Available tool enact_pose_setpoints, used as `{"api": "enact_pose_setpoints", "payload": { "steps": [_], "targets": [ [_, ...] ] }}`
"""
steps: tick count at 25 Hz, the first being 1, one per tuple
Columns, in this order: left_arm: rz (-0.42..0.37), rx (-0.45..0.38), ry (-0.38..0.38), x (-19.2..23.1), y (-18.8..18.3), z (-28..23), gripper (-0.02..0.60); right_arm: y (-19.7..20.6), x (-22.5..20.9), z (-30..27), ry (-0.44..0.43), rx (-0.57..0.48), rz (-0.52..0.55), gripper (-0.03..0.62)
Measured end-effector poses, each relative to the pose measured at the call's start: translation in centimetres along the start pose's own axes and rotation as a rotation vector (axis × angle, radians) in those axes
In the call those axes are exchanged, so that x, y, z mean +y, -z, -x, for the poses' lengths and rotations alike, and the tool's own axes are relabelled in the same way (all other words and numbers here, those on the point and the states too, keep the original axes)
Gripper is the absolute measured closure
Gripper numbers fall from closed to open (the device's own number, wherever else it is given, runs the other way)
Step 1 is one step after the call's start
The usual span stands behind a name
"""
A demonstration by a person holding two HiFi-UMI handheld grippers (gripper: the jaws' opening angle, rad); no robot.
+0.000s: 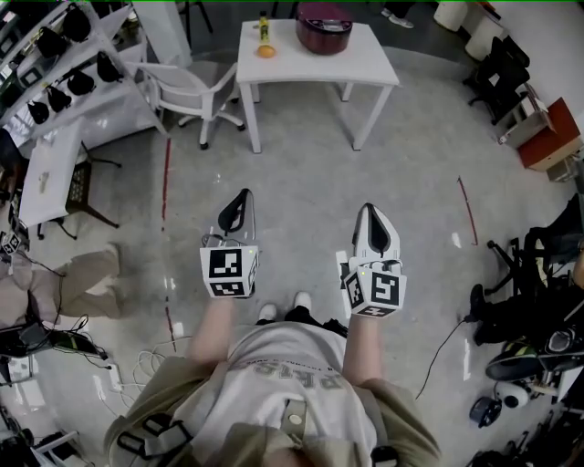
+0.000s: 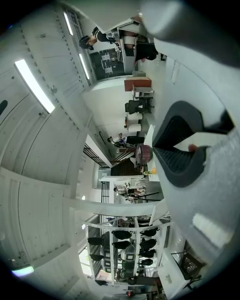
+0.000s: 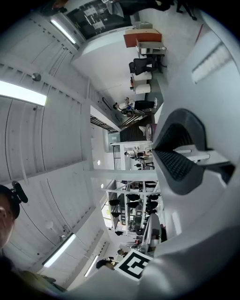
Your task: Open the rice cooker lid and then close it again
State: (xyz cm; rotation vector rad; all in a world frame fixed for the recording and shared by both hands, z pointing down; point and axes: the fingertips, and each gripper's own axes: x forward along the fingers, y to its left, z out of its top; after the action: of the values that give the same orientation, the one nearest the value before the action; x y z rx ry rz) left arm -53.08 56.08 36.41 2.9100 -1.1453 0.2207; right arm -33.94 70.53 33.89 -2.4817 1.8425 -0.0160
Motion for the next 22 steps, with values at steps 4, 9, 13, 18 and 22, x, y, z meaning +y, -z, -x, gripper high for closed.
{"api": "enact_pose_setpoints", "payload": {
  "steps": [4, 9, 13, 18, 22],
  "targets": [
    [0.011, -0.013, -0.001, -1.0, -0.8, -1.9, 0.565, -0.8, -2.0, -1.4, -0.064, -0.048, -0.118, 0.543],
    [0.016, 0.012, 0.034, -2.3, -1.4, -4.8, 0.305, -1.5, -4.0, -3.5, -0.138, -0.052, -0.148, 0.287],
    [0.005, 0.014, 0.011, -3.1, -2.0, -6.3, 0.295, -1.4, -5.8, -4.6, -0.156, -0.044, -0.14, 0.276],
    [-0.002, 0.01, -0.02, -4.3, -2.6, -8.2, 0.295, -1.5, -8.2, -5.9, -0.186, -0.036, -0.13, 0.276],
    [-0.002, 0.018, -0.046, -4.3, -2.7, -9.4, 0.295, -1.7, -10.0, -7.1, -0.186, -0.043, -0.132, 0.276]
  ]
}}
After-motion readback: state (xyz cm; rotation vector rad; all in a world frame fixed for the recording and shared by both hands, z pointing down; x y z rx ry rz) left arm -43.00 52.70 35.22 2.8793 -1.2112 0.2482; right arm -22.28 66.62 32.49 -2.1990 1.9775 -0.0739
